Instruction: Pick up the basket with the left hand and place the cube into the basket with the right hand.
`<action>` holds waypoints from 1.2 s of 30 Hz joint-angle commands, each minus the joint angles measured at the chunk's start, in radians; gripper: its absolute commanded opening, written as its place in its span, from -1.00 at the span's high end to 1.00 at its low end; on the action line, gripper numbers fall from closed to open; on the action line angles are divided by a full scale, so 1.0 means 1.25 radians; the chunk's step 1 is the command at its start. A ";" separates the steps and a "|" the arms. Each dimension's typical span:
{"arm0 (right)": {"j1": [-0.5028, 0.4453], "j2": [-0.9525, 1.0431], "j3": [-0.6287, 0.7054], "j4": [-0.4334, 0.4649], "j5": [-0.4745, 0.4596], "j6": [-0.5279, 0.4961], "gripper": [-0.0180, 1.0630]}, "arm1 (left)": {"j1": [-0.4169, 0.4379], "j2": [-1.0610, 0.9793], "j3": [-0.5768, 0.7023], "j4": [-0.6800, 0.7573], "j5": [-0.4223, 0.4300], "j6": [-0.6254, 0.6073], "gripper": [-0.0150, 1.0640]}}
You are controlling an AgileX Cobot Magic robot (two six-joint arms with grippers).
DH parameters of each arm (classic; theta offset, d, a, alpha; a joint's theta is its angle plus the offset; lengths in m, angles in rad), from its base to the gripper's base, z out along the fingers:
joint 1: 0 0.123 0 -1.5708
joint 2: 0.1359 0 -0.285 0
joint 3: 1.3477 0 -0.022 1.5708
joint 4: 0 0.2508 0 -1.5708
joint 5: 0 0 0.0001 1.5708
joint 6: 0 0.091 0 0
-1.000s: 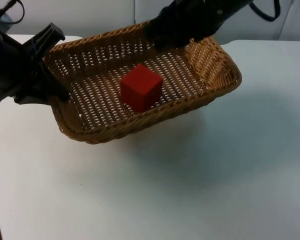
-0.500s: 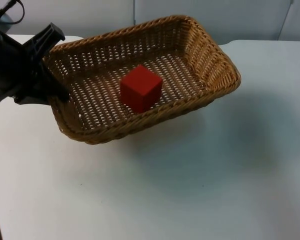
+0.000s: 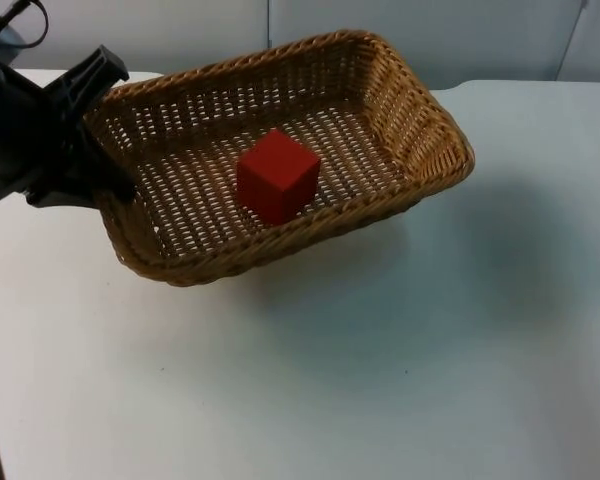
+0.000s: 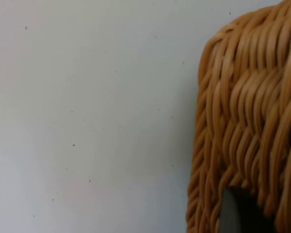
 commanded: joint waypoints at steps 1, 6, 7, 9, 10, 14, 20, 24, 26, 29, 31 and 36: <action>-0.001 -0.005 -0.001 0.024 0.000 -0.034 0.97 | -0.007 -0.002 -0.005 -0.031 0.008 0.019 0.97; -0.001 -0.005 -0.001 0.062 -0.002 -0.070 0.97 | -0.023 0.045 -0.006 -0.031 0.039 0.107 0.97; -0.001 -0.005 -0.001 0.064 -0.002 -0.070 0.97 | -0.027 0.060 -0.007 -0.031 0.046 0.141 0.96; -0.001 -0.005 -0.001 0.064 -0.002 -0.070 0.97 | -0.041 0.094 -0.010 -0.031 0.039 0.192 0.96; -0.001 -0.005 -0.001 0.064 -0.002 -0.070 0.97 | -0.041 0.094 -0.010 -0.031 0.039 0.192 0.96; -0.001 -0.005 -0.001 0.064 0.000 -0.070 0.97 | -0.041 0.134 -0.048 -0.017 0.066 0.209 0.82; -0.001 -0.005 -0.001 0.065 0.006 -0.070 0.97 | -0.041 0.139 -0.105 0.022 0.070 0.209 0.15; -0.001 -0.005 -0.001 0.065 0.006 -0.070 0.97 | -0.041 0.139 -0.186 0.105 0.096 0.147 -0.24; -0.001 -0.005 -0.001 0.067 0.005 -0.070 0.97 | -0.041 0.139 -0.208 0.125 0.108 0.132 -0.24; -0.001 -0.005 -0.001 0.070 0.005 -0.070 0.97 | -0.040 0.139 -0.297 0.261 0.147 0.024 -0.23; -0.001 -0.005 -0.001 0.070 0.005 -0.070 0.97 | -0.040 0.139 -0.338 0.333 0.165 -0.028 -0.16; -0.001 -0.013 -0.003 0.057 -0.002 -0.070 0.97 | -0.040 0.106 -0.483 0.663 0.253 -0.196 0.97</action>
